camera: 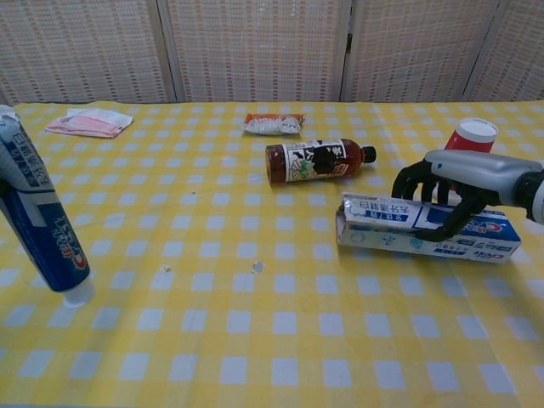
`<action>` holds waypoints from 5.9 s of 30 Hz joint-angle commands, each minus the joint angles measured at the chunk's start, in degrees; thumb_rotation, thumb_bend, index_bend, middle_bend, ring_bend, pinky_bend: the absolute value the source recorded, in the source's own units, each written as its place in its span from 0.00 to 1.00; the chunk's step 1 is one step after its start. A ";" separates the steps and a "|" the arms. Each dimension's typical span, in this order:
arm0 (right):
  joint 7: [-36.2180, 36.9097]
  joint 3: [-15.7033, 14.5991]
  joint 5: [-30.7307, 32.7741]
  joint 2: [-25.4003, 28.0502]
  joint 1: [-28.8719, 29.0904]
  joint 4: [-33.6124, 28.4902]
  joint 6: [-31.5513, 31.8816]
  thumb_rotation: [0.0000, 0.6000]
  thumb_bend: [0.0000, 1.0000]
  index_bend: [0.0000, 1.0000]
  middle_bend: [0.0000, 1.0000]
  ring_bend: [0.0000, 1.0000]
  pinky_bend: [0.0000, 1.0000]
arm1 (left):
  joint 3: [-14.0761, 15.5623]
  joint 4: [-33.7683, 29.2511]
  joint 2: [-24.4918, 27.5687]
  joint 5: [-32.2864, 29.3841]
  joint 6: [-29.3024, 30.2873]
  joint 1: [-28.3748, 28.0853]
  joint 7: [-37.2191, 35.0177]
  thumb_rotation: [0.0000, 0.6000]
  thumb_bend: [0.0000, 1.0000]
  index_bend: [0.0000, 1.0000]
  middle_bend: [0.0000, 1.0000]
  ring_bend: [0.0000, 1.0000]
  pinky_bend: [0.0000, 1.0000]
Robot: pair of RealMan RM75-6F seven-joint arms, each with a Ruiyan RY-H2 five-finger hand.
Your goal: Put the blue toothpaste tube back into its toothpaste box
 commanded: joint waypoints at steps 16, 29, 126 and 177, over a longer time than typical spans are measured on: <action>22.92 2.40 -12.88 -2.42 -2.73 -4.93 7.99 1.00 0.30 0.40 0.43 0.45 0.45 | -3.95 -11.77 2.27 -0.20 4.75 -0.45 0.40 1.00 0.39 0.82 1.00 1.00 1.00; 30.87 2.35 -15.99 -12.29 -0.28 -3.13 7.22 1.00 0.30 0.40 0.43 0.45 0.45 | -9.72 -17.55 -1.38 -8.98 2.01 -6.57 6.12 1.00 0.39 0.82 1.00 1.00 1.00; 57.47 -0.02 -28.69 -20.76 1.16 5.79 24.42 1.00 0.30 0.41 0.43 0.45 0.45 | -13.24 -17.55 -16.44 -17.73 9.02 -11.72 23.37 1.00 0.25 0.05 1.00 1.00 1.00; 9.04 -1.42 -12.96 -10.62 -0.46 7.67 7.96 1.00 0.30 0.40 0.41 0.44 0.43 | 0.23 28.45 -14.53 7.29 21.77 2.74 44.07 1.00 0.25 0.16 0.18 0.07 0.04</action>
